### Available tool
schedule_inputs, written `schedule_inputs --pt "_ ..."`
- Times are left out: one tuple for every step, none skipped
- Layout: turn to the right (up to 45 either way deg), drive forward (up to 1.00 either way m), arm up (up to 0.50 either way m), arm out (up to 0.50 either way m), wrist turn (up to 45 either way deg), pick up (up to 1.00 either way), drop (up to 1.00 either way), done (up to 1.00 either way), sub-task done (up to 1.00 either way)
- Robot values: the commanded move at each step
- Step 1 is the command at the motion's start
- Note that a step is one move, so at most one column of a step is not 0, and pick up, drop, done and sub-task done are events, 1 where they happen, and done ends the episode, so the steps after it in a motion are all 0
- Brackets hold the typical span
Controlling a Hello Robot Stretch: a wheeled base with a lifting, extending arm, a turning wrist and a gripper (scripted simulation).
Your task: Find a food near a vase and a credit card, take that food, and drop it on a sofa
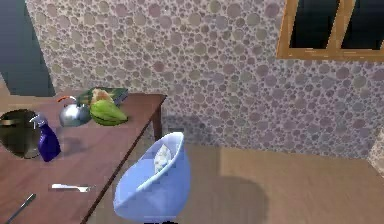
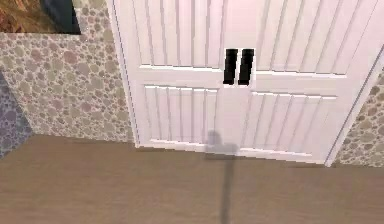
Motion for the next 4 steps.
schedule_inputs --pt "-45.0 0.00 0.00 0.00 0.0 0.00 0.00 0.00 0.00" --pt "-45.0 0.00 0.00 0.00 0.0 0.00 0.00 0.00 0.00" --pt "-21.0 0.00 0.00 0.00 0.0 0.00 0.00 0.00 0.00" --pt "45.0 0.00 0.00 0.00 0.0 0.00 0.00 0.00 0.00"
